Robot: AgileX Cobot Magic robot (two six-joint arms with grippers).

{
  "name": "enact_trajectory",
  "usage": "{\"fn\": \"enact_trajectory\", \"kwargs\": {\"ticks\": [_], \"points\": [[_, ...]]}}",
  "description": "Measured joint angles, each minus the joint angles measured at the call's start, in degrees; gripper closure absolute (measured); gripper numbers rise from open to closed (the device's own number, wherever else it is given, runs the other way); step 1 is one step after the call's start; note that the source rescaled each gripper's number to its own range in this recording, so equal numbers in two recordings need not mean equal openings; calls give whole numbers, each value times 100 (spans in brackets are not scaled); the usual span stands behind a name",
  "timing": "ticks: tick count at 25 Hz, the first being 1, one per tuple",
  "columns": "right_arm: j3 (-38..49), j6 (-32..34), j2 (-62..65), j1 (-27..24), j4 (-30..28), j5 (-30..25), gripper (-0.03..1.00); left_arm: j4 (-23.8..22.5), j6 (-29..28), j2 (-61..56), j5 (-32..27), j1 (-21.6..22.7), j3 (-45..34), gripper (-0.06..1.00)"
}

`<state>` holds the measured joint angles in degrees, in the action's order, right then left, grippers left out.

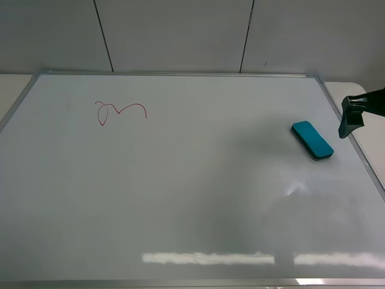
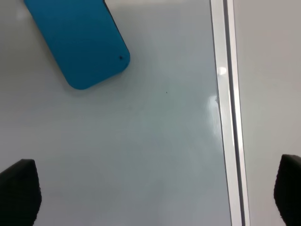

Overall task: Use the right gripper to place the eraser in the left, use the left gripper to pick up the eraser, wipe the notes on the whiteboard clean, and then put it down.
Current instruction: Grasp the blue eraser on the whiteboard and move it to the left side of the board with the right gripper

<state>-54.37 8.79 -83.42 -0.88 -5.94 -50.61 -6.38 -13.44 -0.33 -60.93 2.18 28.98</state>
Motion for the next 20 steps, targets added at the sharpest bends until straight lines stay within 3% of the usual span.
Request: {"fn": "enact_trajectory", "kwargs": {"ticks": [3, 4, 5, 7, 9, 10, 13, 20], "points": [[0, 83, -2, 0, 0, 263, -1, 0, 0, 0, 0, 0, 0, -6], [-4, 154, -13, 0, -18, 338, 6, 0, 0, 0, 0, 0, 0, -6], [-4, 296, -36, 0, -70, 397, 16, 0, 0, 0, 0, 0, 0, -6], [-78, 638, -154, 0, -188, 423, 58, 0, 0, 0, 0, 0, 0, -6], [-273, 801, -434, 0, -258, 362, 82, 0, 0, 0, 0, 0, 0, -6], [-421, 832, -586, 12, -264, 297, 88, 0, 0, 0, 0, 0, 0, -6], [-875, 845, -1154, 135, -320, 117, 95, 0, 0, 0, 0, 0, 0, -6], [-1813, 871, -2418, 589, -178, 247, 97, 0, 0, 0, 0, 0, 0, -6]]}}
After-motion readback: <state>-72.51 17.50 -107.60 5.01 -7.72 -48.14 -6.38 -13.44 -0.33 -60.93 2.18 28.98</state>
